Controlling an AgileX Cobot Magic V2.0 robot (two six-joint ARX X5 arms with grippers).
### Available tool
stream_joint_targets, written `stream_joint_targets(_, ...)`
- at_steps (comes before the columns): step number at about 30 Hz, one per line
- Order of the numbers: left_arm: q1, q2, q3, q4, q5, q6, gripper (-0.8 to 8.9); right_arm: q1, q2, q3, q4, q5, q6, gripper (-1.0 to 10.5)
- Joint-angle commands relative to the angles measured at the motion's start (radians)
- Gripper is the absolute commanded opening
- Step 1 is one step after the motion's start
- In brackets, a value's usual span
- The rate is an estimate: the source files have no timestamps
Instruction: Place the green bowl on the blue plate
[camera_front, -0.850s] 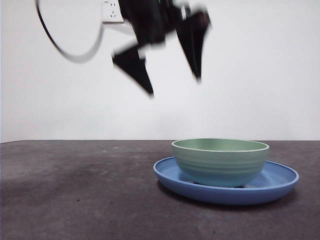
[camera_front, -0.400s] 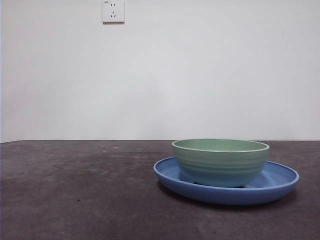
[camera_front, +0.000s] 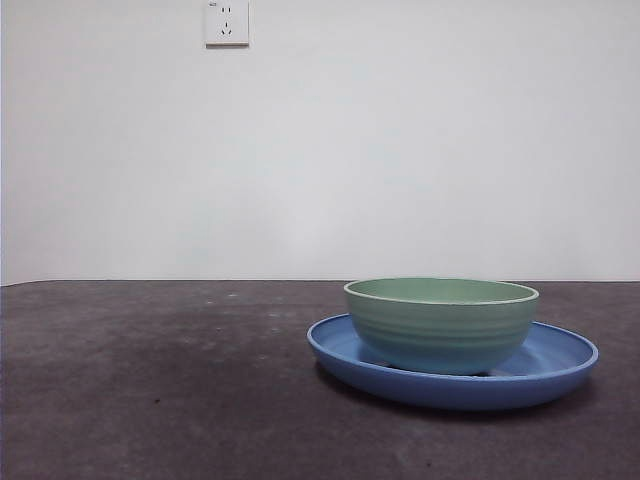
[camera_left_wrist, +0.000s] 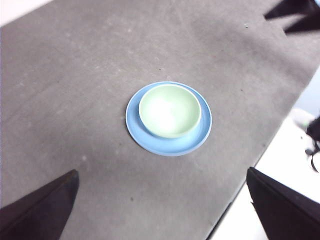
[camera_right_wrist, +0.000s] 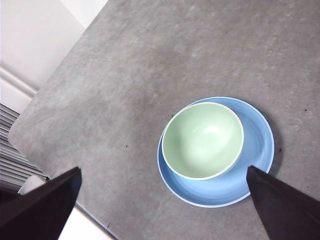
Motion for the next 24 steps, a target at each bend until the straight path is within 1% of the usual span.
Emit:
stream_joint_targets(1, -0.004, -0.101, -0.090, 0.032, 0.002, 0.019, 5.63, 0.002, 0.005, 0.016, 0.004, -0.001, -0.009, 5.5)
stream_joint_targets(5, -0.004, -0.255, -0.233, 0.069, 0.002, 0.006, 5.63, 0.002, 0.005, 0.016, 0.004, -0.001, -0.010, 5.5)
stream_joint_targets(10, -0.004, -0.417, -0.405, 0.147, 0.002, -0.064, 5.63, 0.002, 0.005, 0.016, 0.004, -0.001, -0.010, 5.5)
stream_joint_targets(13, -0.004, -0.483, -0.499, 0.181, 0.002, -0.106, 5.63, 0.002, 0.005, 0.016, 0.003, -0.001, -0.010, 5.5)
stream_joint_targets(17, -0.004, -0.524, -0.584, 0.218, 0.002, -0.147, 5.63, 0.002, 0.005, 0.016, 0.002, -0.001, -0.010, 5.5)
stream_joint_targets(24, -0.004, -0.525, -0.599, 0.224, 0.002, -0.150, 5.63, 0.001, 0.015, 0.016, -0.023, 0.002, 0.003, 5.5)
